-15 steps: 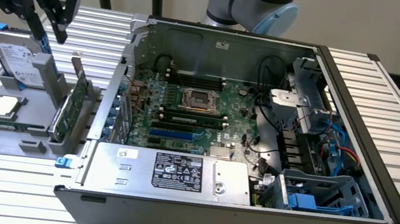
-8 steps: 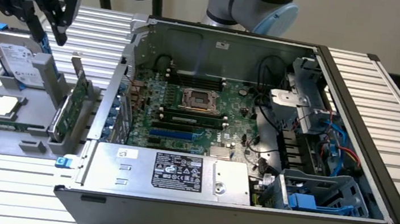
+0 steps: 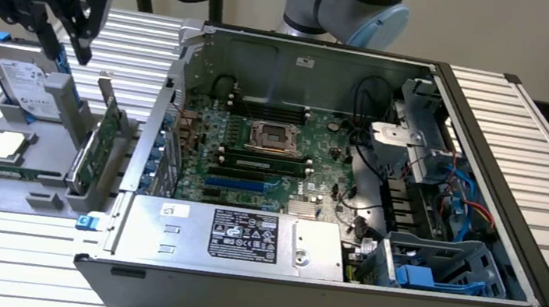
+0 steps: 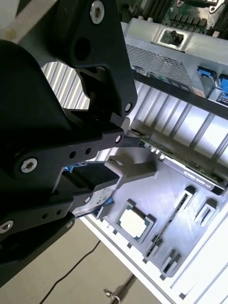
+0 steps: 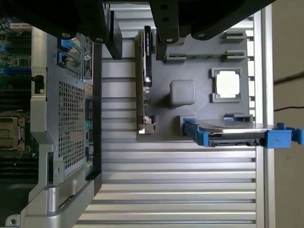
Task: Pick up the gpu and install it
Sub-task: 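Pick up the gpu and move the gpu toward the slot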
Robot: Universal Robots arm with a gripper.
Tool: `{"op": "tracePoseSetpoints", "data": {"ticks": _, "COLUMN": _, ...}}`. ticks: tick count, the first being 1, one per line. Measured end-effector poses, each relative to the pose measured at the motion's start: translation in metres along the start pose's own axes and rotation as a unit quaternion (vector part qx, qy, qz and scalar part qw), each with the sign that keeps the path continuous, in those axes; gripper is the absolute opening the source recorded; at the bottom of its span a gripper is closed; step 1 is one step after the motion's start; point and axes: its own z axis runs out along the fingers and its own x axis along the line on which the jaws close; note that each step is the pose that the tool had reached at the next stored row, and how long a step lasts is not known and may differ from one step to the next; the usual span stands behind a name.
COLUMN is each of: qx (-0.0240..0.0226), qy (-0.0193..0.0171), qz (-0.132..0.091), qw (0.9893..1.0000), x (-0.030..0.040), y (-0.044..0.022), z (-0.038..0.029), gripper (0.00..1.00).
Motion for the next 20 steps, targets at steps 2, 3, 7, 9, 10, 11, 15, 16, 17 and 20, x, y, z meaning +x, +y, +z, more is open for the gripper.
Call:
{"op": "tracePoseSetpoints", "data": {"ticks": 2, "qx": 0.0000, "qy": 0.0001, "qz": 0.000, "qw": 1.0000, "x": 0.0000, "y": -0.0004, "z": 0.0005, "gripper": 1.00}}
{"op": "tracePoseSetpoints", "data": {"ticks": 3, "qx": 0.0000, "qy": 0.0002, "qz": 0.000, "qw": 1.0000, "x": 0.0000, "y": -0.0006, "z": 0.0008, "gripper": 1.00}}
{"op": "tracePoseSetpoints", "data": {"ticks": 7, "qx": 0.0000, "qy": 0.0004, "qz": 0.000, "qw": 1.0000, "x": 0.0000, "y": -0.0012, "z": 0.0020, "gripper": 1.00}}
{"op": "tracePoseSetpoints", "data": {"ticks": 9, "qx": 0.0000, "qy": 0.0005, "qz": 0.000, "qw": 1.0000, "x": 0.0000, "y": -0.0015, "z": 0.0024, "gripper": 1.00}}
{"op": "tracePoseSetpoints", "data": {"ticks": 10, "qx": 0.0000, "qy": 0.0006, "qz": 0.000, "qw": 1.0000, "x": 0.0000, "y": -0.0016, "z": 0.0027, "gripper": 1.00}}
{"op": "tracePoseSetpoints", "data": {"ticks": 11, "qx": 0.0000, "qy": 0.0007, "qz": 0.000, "qw": 1.0000, "x": 0.0000, "y": -0.0017, "z": 0.0029, "gripper": 1.00}}
{"op": "tracePoseSetpoints", "data": {"ticks": 15, "qx": -0.0001, "qy": 0.0007, "qz": 0.000, "qw": 1.0000, "x": 0.0000, "y": -0.0026, "z": 0.0040, "gripper": 1.00}}
{"op": "tracePoseSetpoints", "data": {"ticks": 16, "qx": 0.0000, "qy": 0.0009, "qz": 0.000, "qw": 1.0000, "x": 0.0000, "y": -0.0028, "z": 0.0041, "gripper": 1.00}}
{"op": "tracePoseSetpoints", "data": {"ticks": 17, "qx": 0.0001, "qy": 0.0009, "qz": 0.000, "qw": 1.0000, "x": 0.0001, "y": -0.0029, "z": 0.0043, "gripper": 1.00}}
{"op": "tracePoseSetpoints", "data": {"ticks": 20, "qx": 0.0000, "qy": 0.0012, "qz": 0.000, "qw": 1.0000, "x": 0.0000, "y": -0.0039, "z": 0.0052, "gripper": 1.00}}
